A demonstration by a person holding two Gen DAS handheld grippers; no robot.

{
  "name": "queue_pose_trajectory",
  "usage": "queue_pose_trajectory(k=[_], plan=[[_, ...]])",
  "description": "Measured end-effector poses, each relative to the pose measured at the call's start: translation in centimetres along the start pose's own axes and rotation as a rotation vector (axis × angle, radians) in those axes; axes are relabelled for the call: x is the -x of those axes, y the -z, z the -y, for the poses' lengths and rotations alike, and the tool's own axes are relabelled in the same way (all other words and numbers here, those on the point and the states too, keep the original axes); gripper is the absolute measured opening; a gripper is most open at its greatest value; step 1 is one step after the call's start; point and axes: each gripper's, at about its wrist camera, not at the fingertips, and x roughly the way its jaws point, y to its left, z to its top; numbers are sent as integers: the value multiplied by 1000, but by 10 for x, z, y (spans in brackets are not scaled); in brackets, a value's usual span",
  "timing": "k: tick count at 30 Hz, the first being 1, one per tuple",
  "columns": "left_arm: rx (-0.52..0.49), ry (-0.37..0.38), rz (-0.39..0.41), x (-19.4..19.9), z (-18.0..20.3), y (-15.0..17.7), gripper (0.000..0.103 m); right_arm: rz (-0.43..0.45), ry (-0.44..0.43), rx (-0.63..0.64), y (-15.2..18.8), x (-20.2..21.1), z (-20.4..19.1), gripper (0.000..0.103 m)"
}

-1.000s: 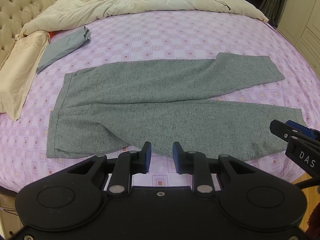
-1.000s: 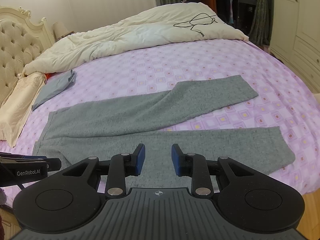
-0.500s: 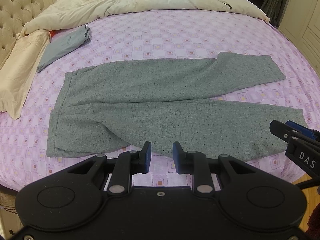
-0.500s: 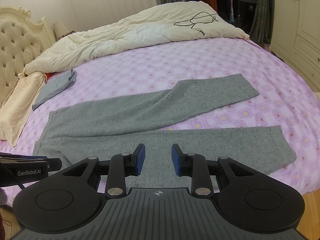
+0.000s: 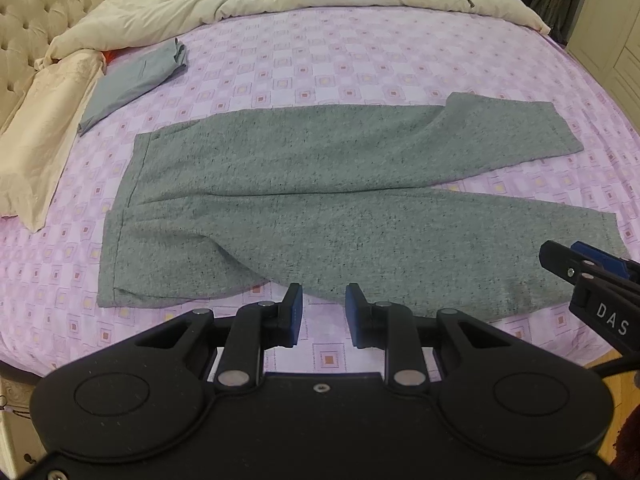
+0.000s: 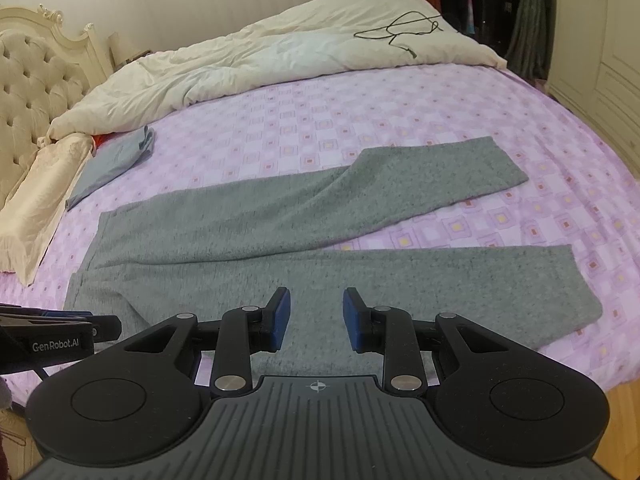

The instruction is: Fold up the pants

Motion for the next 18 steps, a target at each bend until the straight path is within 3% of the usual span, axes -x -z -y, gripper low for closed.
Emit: queue_pose_trajectory(k=[4, 6, 9, 14, 18], plan=[[-12, -4, -27, -10, 0, -5, 35, -21, -4, -4, -1, -10, 2, 29], [-17, -2, -42, -19, 1, -10, 35, -35, -15, -11, -2, -17, 6, 38], [-34, 1, -56, -34, 5, -21, 35, -50, -4, -40, -4, -29, 21, 42], [-92, 21, -72, -59, 17, -38, 35, -77, 80, -78, -6, -47, 66, 44], [-149, 26, -82, -75, 28, -47, 35, -107, 189, -112, -7, -61, 119, 55]])
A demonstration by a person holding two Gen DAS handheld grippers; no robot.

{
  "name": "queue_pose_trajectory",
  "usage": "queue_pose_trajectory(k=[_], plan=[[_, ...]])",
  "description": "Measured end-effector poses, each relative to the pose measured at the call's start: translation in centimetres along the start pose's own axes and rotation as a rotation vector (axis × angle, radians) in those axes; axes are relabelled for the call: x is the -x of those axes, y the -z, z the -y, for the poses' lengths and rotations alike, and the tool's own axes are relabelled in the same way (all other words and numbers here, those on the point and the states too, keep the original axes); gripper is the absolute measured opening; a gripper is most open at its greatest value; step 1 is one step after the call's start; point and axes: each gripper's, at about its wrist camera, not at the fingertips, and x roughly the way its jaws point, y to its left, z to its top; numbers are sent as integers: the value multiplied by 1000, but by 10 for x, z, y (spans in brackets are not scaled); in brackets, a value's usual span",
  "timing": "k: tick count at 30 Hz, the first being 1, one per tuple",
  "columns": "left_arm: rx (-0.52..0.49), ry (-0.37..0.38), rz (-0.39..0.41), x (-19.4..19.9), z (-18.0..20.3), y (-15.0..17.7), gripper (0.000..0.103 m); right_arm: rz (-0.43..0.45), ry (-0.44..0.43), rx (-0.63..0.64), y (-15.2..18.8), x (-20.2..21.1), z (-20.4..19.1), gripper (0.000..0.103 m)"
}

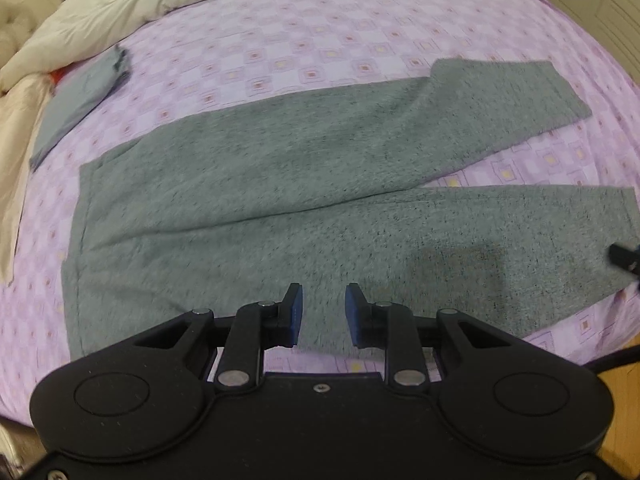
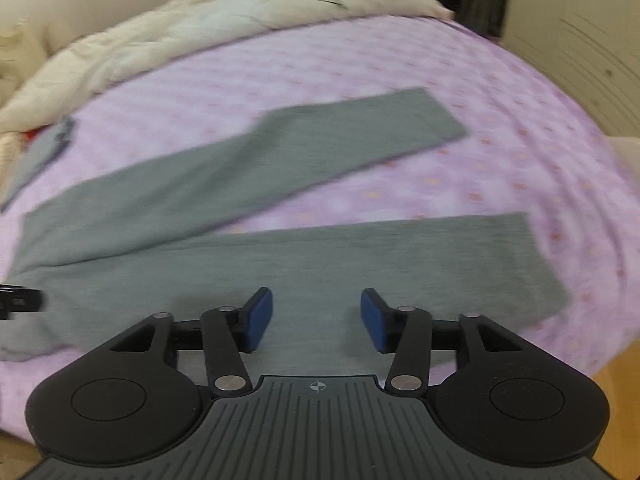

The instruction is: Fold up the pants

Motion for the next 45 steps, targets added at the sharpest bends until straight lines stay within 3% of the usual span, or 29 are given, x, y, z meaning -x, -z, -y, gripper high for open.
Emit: queue_pose_trajectory(k=[4, 8, 15, 22, 23, 24, 25, 27, 29, 32, 35, 36, 38, 39, 41, 45], plan=[[-43, -6, -29, -12, 11, -3, 35, -4, 85, -82, -11, -19, 56, 56], [-21, -18, -62, -15, 20, -3, 35, -1, 121, -83, -23, -39, 99, 57], [97, -96, -109, -9, 41, 1, 35, -42, 62, -32, -48, -86, 156, 64], [186, -165, -121, 0, 67, 1, 35, -176, -100, 16, -54, -139, 181, 70], [201, -174, -120, 1, 70, 1, 35, -189, -102, 22, -57, -140, 181, 63], [216, -180, -121, 0, 71, 0, 35, -206, -113, 29, -60, -138, 178, 44], [232, -186, -124, 1, 72, 0, 35, -223, -154, 34, -64, -134, 174, 10], [256, -197, -124, 1, 75, -1, 35, -220, -189, 73, -75, -123, 164, 10], [268, -212, -116, 2, 78, 0, 35, -155, -130, 134, -95, -116, 157, 10], [282, -222, -113, 3, 82, 1, 35, -153, -47, 32, -125, -145, 170, 11], [286, -222, -114, 4, 85, 1, 35, -219, -17, 53, -135, -181, 166, 18], [286, -221, -110, 5, 85, 2, 35, -196, -32, 45, -137, -179, 168, 20], [290, -228, -99, 8, 84, 2, 35, -110, -82, -1, -139, -158, 181, 61], [293, -232, -97, 8, 84, 2, 35, -66, -101, -27, -136, -142, 192, 71], [306, -228, -98, 6, 83, 2, 35, -38, -108, -70, -130, -122, 210, 71], [317, -207, -108, 1, 87, 1, 35, -70, -113, -150, -99, -94, 244, 71]])
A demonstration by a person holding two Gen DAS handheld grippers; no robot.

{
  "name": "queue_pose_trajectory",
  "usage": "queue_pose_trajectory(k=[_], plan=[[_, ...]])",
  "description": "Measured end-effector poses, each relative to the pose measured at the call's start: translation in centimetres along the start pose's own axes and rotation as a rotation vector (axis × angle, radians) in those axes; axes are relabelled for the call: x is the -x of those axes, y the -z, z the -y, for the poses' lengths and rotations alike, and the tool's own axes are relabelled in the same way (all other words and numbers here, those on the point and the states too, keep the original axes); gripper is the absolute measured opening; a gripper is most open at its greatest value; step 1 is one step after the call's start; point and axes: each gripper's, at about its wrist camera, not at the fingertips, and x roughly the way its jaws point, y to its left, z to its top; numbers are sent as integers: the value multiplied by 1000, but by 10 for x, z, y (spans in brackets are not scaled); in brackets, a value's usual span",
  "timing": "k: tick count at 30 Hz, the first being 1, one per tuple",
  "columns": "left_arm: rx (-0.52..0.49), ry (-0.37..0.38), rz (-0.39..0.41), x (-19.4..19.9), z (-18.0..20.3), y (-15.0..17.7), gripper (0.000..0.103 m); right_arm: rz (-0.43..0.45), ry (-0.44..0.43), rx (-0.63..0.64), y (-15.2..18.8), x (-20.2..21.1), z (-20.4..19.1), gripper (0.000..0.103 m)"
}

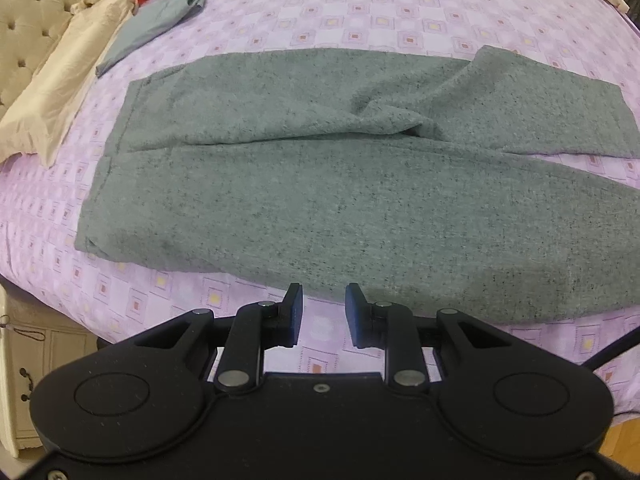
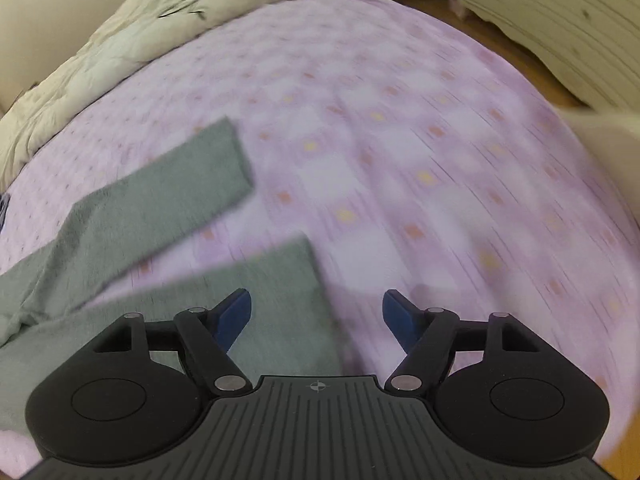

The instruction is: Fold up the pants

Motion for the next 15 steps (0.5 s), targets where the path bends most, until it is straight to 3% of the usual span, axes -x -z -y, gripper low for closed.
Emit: queue_pose_trajectory(k=[4, 8, 15], plan=[[-24, 18, 7, 3, 9, -1, 35, -50, -58, -105, 32, 4, 14, 72], [-43, 16, 28, 10, 12, 0, 35, -82, -93, -135, 48, -22, 2, 73], [-31, -9, 35, 14, 6, 3, 35, -51, -145, -138, 30, -47, -27, 74]])
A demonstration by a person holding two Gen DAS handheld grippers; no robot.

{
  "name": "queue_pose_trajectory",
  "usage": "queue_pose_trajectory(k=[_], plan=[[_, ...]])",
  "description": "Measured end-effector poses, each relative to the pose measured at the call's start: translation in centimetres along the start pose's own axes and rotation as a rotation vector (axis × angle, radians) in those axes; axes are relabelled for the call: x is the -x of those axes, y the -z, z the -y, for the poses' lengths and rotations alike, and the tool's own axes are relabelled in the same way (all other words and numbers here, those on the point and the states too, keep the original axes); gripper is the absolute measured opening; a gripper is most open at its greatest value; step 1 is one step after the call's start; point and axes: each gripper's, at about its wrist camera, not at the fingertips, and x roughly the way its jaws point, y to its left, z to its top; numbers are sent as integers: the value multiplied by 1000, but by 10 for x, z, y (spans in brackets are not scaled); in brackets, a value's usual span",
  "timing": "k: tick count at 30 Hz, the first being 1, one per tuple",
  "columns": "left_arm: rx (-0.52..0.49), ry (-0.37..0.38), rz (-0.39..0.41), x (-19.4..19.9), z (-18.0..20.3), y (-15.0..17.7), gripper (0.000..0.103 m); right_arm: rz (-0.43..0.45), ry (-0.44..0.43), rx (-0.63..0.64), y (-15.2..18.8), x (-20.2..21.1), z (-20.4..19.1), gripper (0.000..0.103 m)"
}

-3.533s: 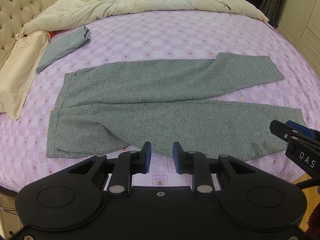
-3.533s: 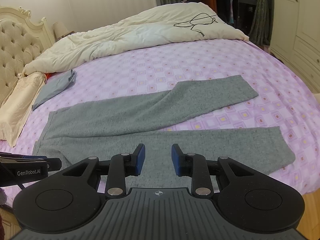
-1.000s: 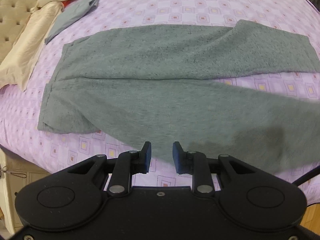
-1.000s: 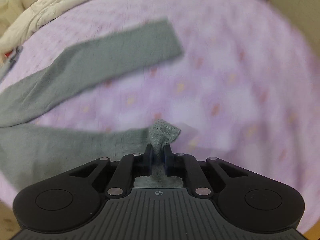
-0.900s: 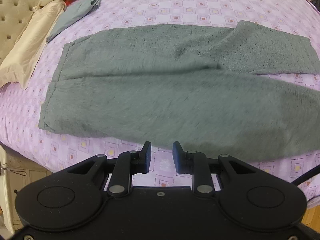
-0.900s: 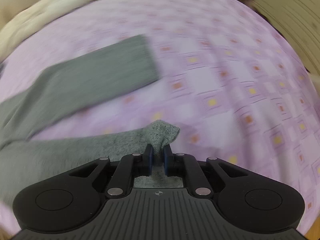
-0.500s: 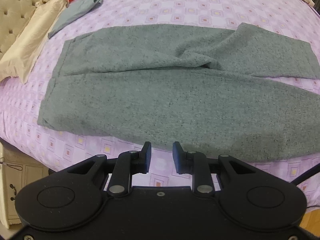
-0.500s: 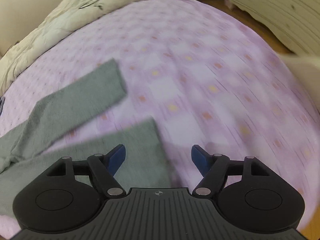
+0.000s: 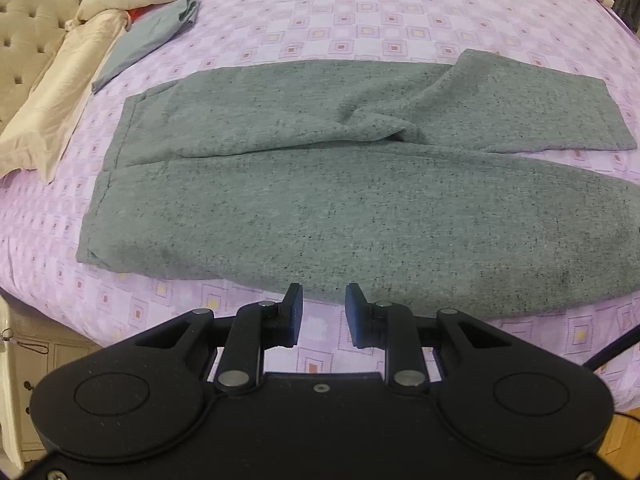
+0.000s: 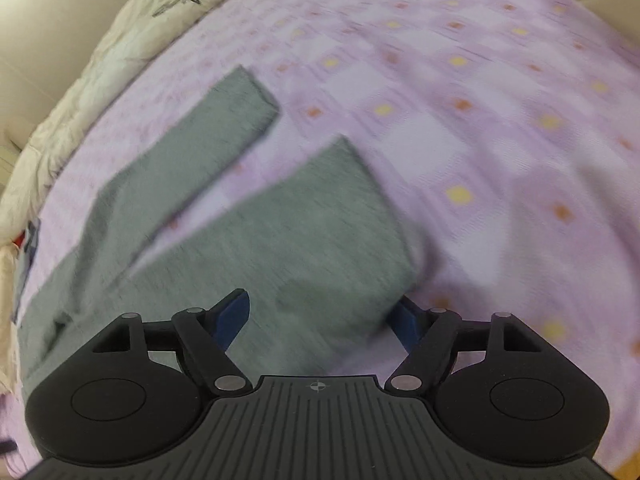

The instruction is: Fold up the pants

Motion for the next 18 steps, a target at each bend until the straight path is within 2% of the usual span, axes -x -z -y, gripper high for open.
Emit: queue_pose_trajectory(k=[1, 2, 3, 6, 8, 11, 13, 14, 15, 18], plan=[[3, -4, 2, 1, -1, 0, 35, -15, -1, -3, -4, -1, -5, 71], [8, -6, 4, 1, -3, 0, 35, -25, -9, 2, -7, 2, -9, 50], [14, -7, 4, 1, -4, 0, 35, -22, -1, 22, -9, 7, -15, 9], [27, -10, 6, 2, -7, 1, 35, 8, 166, 167, -12, 40, -36, 9], [38, -10, 3, 1, -10, 2, 35, 12, 200, 189, -14, 62, -35, 9], [47, 1, -10, -3, -12, 3, 35, -40, 280, 186, -13, 49, -17, 10], [44, 12, -21, -5, -11, 2, 35, -83, 341, 154, -13, 28, 2, 23], [41, 10, -19, -3, -11, 2, 35, -61, 375, 145, -12, 27, 9, 38], [38, 7, -9, -2, -12, 3, 35, -8, 407, 140, -13, 34, 13, 43], [39, -2, -8, -5, -15, 5, 35, 108, 360, 168, -14, 59, 9, 43]])
